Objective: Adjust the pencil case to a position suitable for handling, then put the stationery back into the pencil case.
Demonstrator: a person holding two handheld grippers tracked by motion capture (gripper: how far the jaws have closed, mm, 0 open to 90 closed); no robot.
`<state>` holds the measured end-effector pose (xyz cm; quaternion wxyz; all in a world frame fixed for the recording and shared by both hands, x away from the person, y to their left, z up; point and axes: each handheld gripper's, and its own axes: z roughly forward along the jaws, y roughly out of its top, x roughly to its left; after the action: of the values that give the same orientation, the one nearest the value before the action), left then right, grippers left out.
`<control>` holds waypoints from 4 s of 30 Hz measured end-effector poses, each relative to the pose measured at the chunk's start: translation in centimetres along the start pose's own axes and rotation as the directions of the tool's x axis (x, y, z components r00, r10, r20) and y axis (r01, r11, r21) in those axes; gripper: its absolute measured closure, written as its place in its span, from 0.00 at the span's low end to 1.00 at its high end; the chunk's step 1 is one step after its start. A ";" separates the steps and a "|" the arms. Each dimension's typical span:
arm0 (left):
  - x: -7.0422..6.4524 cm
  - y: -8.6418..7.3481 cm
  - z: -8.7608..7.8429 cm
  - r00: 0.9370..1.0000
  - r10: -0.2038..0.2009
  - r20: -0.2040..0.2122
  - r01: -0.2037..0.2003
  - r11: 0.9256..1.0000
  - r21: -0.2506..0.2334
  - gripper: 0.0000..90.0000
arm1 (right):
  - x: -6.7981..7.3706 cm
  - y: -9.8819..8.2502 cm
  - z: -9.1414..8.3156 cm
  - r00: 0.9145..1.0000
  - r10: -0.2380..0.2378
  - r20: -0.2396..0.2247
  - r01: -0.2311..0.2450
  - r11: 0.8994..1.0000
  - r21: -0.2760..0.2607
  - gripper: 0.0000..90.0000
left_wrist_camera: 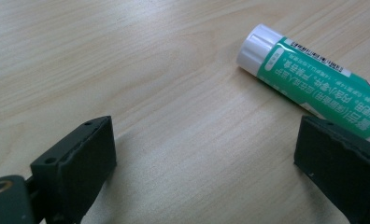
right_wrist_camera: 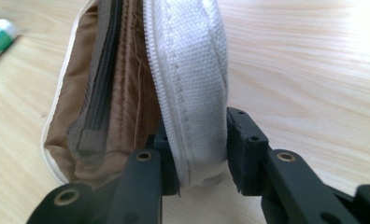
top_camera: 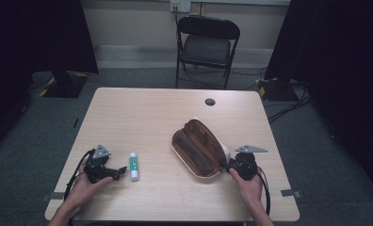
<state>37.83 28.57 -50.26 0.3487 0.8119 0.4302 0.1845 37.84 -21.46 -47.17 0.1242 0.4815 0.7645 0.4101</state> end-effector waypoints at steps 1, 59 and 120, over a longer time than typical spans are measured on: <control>0.0 0.0 0.0 1.000 0.001 0.000 -0.001 1.000 0.001 0.06 | 0.0 0.0 0.0 1.000 -0.006 -0.014 0.006 1.000 0.001 0.76; 0.1 0.0 -0.1 1.000 0.003 -0.003 -0.003 1.000 0.004 0.07 | -2.0 -1.4 -3.8 0.998 -0.055 -0.007 0.055 0.997 -0.050 0.33; -4.4 3.5 0.6 0.987 0.049 0.155 -0.057 0.997 0.044 0.59 | -4.5 -4.0 -1.7 0.969 -0.080 0.234 0.074 0.997 0.034 0.16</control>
<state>37.74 23.32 -48.12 0.3563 0.8430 0.3845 0.1202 36.57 -26.94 -49.99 0.2237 0.4980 0.7677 0.3355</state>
